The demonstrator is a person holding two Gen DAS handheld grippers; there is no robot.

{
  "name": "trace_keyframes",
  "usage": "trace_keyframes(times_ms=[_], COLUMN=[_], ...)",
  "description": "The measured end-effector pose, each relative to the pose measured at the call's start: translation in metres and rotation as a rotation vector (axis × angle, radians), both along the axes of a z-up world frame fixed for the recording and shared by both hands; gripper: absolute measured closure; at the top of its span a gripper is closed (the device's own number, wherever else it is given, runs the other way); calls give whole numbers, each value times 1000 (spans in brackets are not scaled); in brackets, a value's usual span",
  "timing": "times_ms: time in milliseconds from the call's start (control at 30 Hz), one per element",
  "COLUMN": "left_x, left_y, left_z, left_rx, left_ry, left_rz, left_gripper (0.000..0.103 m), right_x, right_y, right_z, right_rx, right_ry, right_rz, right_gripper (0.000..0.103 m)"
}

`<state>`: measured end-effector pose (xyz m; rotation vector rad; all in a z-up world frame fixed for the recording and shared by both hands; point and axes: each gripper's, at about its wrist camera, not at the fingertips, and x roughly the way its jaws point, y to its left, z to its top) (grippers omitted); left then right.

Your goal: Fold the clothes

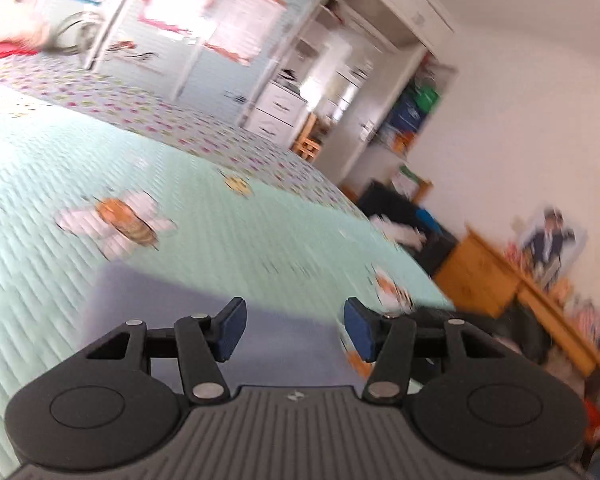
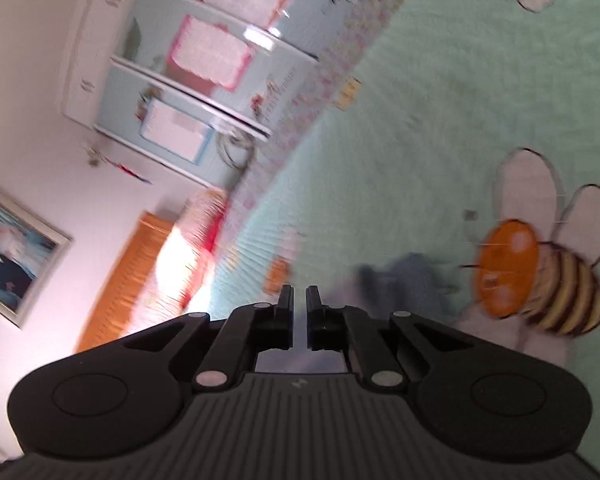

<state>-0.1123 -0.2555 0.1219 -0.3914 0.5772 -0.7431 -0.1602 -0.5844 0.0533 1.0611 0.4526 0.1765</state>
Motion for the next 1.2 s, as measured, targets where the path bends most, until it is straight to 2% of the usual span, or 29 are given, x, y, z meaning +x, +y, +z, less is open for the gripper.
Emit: trace_keyframes(times_ms=[67,133,233,300,333,367,433,467,500,567,633,733,767,800,833,867,967,1033,1100,1167,1200], left_x=[33,63,93,99,101,103,103,103,104,107,109,99,92,84,77,70,61,67,75,78,76], left_y=[9,14,17,20,20,20,20,21,21,23,26,24,24,24,25,27,24,20,22,27,30], left_z=[-4,-22,-55,-72,-80,-88,-96,-98,-99,-98,-96,-77,-68,-58,-49,-41,-32,-42,-62,-81,-87], left_rx=[-4,-28,-64,-39,-28,-17,-7,-4,0,12,27,94,101,107,98,69,61,87,131,125,114], left_ry=[53,116,200,225,233,242,240,235,236,252,266,225,195,165,138,116,81,108,166,212,217], left_rz=[27,41,48,69,70,71,83,91,97,110,122,134,134,133,128,115,92,100,139,153,157], left_gripper=[46,47,48,59,66,73,84,84,84,99,100,98,92,89,81,74,69,69,70,84,84], right_x=[4,18,42,59,69,69,66,64,62,62,63,66,63,59,56,51,49,54,59,54,52], right_y=[12,24,31,24,23,19,19,20,19,8,2,4,5,6,7,8,15,14,8,-4,-8], right_z=[7,2,-18,-40,-50,-62,-66,-68,-73,-79,-79,-60,-49,-38,-27,-15,4,-10,-33,-60,-68], right_rx=[62,140,196,148,62,44,14,1,12,119,163,113,89,64,38,-13,-205,-224,-238,-145,-90], right_ry=[-35,-59,-65,-6,50,41,-20,-51,-81,-94,-78,-30,-35,-39,-44,-62,-11,49,127,93,77], right_rz=[6,19,12,-6,0,14,40,52,50,32,17,27,15,3,-9,-16,5,8,4,-6,-16], right_gripper=[97,97,97,98,103,103,103,103,103,103,103,103,97,95,95,95,95,95,103,103,103])
